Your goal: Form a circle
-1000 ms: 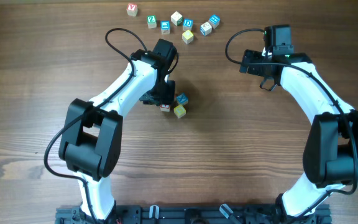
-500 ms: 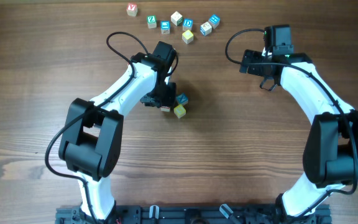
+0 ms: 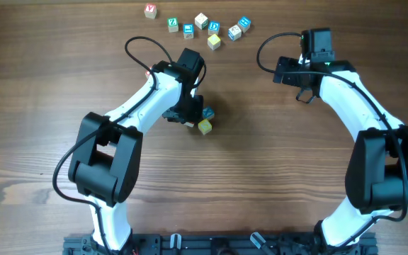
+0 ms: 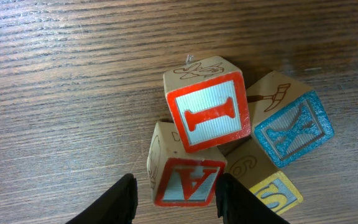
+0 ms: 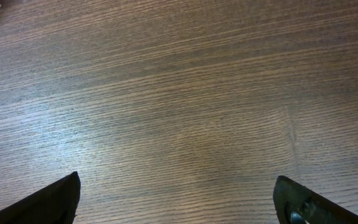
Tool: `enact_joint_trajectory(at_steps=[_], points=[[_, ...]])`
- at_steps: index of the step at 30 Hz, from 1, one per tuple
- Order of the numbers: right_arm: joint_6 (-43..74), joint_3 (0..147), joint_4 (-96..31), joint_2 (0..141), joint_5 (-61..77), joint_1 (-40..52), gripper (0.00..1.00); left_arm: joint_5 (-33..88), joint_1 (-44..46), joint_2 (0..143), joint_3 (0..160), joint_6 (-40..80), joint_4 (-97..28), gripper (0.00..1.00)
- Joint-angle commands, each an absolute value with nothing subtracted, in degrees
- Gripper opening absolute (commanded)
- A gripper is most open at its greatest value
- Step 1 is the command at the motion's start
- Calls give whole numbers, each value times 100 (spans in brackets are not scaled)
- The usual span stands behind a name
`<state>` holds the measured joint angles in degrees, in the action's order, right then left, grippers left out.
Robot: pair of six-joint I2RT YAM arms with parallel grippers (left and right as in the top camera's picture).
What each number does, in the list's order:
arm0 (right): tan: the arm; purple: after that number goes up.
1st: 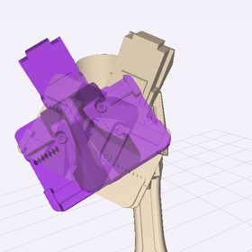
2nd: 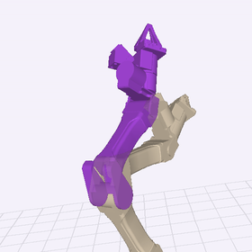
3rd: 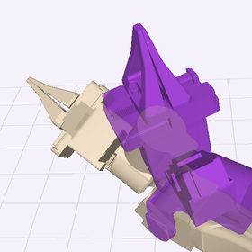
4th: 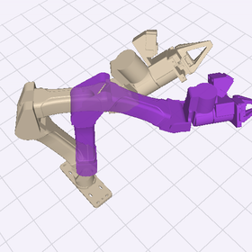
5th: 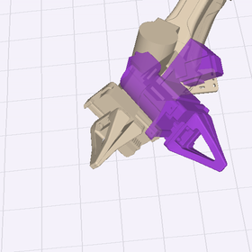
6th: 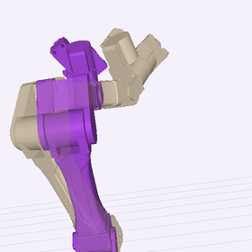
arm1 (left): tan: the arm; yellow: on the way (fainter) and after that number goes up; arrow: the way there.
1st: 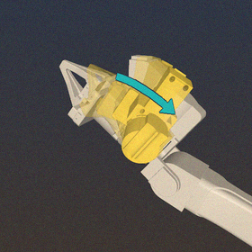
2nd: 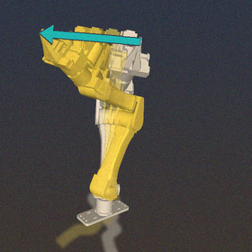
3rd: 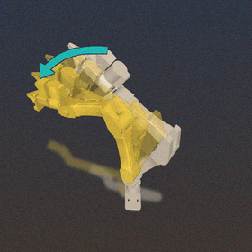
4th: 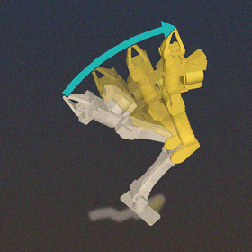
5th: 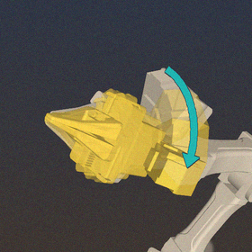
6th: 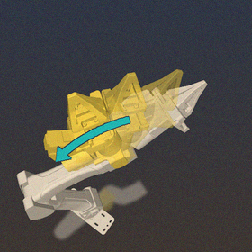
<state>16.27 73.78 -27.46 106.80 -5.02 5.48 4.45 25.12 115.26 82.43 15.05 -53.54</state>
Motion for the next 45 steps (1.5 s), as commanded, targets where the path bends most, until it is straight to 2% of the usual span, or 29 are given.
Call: enact_joint_trajectory(at_steps=[1,19,31,35,41,45], points=[[1658,7465,-2749,10554,-563,556,100,506,2530,11419,8165,1391,-5380,47],[1656,7465,-2749,10554,-563,556,100,423,2523,11373,8187,1391,-5371,52],[1656,7465,-2749,10554,-563,556,100,423,2523,11369,8173,1391,-5352,46],[1656,7465,-2749,10554,-563,556,100,403,2526,11369,8167,1391,-5352,52],[1656,7465,-2749,10554,-563,556,100,401,2528,11373,8162,1389,-5315,45],[1658,7465,-2749,10554,-563,556,100,403,2530,11380,8162,1389,-5317,46]])
